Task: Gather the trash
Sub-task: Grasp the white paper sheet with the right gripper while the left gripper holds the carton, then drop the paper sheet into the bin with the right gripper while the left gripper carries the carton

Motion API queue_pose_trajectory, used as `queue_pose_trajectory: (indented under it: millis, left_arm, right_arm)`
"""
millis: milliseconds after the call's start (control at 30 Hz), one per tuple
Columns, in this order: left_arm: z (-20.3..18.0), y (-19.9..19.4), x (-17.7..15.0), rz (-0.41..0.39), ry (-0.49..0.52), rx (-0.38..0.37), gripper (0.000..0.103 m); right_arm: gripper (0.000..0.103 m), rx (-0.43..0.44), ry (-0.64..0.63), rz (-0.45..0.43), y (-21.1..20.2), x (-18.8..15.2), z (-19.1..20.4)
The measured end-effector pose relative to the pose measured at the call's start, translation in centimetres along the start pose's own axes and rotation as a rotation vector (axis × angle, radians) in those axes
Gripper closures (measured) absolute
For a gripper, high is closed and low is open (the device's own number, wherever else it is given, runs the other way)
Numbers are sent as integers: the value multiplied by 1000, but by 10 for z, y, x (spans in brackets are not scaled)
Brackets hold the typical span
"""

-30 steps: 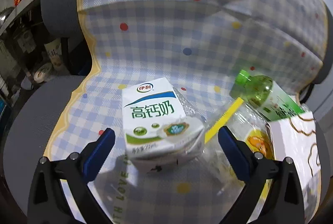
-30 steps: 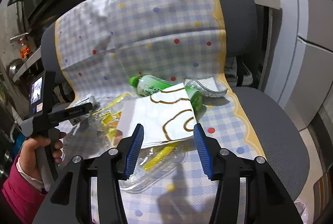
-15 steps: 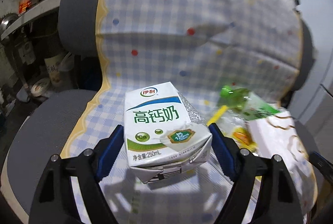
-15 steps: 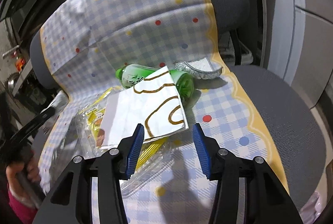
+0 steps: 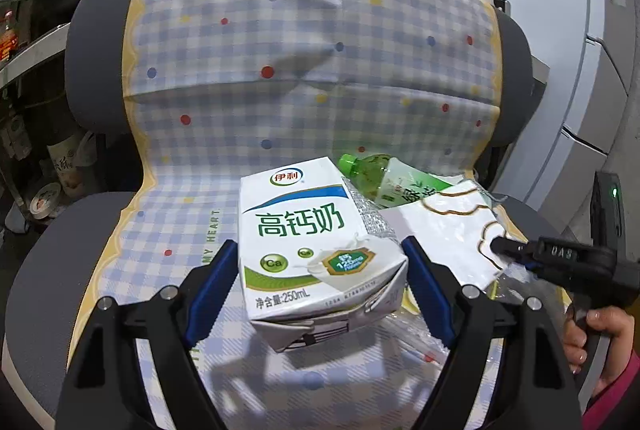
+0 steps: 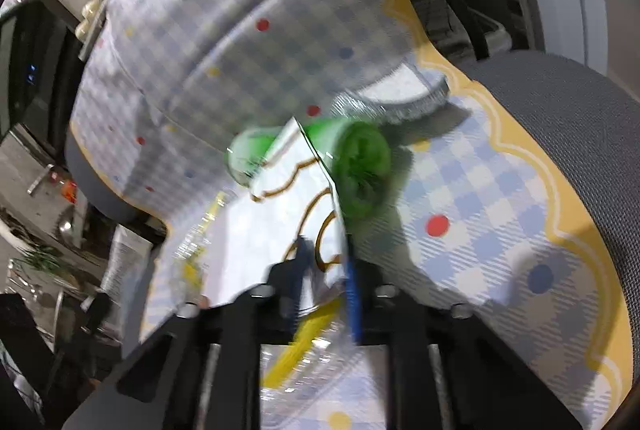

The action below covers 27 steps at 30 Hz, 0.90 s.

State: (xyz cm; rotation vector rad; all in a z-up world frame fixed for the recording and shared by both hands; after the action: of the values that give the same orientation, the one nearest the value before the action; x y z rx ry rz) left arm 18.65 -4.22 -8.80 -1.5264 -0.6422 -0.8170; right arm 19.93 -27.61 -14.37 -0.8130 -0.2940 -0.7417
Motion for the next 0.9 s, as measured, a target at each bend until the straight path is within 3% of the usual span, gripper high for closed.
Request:
queue_pose_trajectory:
  millis: [67, 233, 400, 633, 900]
  left_arm:
    - [-2, -7, 1, -9, 9, 0, 23]
    - [-7, -29, 7, -39, 10, -14, 23]
    - [-28, -57, 9, -84, 37, -50, 23]
    - [-104, -81, -17, -109, 134, -168, 23]
    - [-213, -110, -69, -122, 295, -354, 23]
  right_arm:
    - [101, 29, -33, -31, -11, 6, 15]
    - [101, 110, -185, -153, -71, 21, 76]
    - [101, 69, -282, -248, -141, 13, 103]
    - [101, -125, -332, -325, -220, -23, 69]
    - [101, -293, -262, -349, -289, -72, -4]
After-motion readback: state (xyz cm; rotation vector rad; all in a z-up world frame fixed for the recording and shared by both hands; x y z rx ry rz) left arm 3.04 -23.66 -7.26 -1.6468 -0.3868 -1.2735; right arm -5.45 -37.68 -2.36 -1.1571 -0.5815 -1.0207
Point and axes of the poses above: each gripper's, at about its wrist camera, not at the fingertips, and y roughly the way its jaws point, z to its left, x to its top, the point moved 9 cm from there along y, roughly the way its jaws point, and after that the axes turned 6 degrees about x, right-handed, at the moved point
